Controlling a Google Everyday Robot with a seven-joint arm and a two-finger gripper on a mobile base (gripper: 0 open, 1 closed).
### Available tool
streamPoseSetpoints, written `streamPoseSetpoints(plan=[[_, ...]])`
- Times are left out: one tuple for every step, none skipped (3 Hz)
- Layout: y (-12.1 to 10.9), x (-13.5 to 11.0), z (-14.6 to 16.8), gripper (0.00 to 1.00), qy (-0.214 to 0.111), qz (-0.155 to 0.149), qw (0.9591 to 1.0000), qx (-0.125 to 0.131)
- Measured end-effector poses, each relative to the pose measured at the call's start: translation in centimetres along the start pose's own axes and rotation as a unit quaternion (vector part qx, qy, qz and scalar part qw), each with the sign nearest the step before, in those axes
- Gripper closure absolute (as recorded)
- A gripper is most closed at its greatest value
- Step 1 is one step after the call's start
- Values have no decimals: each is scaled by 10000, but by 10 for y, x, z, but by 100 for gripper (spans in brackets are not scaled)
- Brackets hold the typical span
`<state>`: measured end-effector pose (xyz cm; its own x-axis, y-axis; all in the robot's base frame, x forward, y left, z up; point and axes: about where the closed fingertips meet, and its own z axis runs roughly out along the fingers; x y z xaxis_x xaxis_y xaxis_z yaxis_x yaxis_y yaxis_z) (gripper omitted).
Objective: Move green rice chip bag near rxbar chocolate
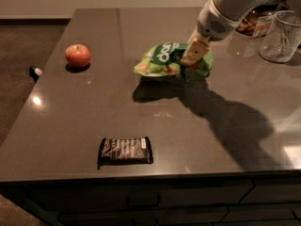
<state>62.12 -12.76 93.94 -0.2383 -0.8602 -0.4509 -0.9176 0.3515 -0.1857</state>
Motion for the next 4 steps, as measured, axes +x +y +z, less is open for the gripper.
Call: streamPoseSetpoints(plan=[[51, -7, -16, 100, -172, -194, 9996, -118], [92, -17, -21, 100, -285, -382, 9986, -248], [111, -16, -15, 83, -183, -435, 9983, -328], [119, -2, -5, 51, 63, -322, 9986, -411]])
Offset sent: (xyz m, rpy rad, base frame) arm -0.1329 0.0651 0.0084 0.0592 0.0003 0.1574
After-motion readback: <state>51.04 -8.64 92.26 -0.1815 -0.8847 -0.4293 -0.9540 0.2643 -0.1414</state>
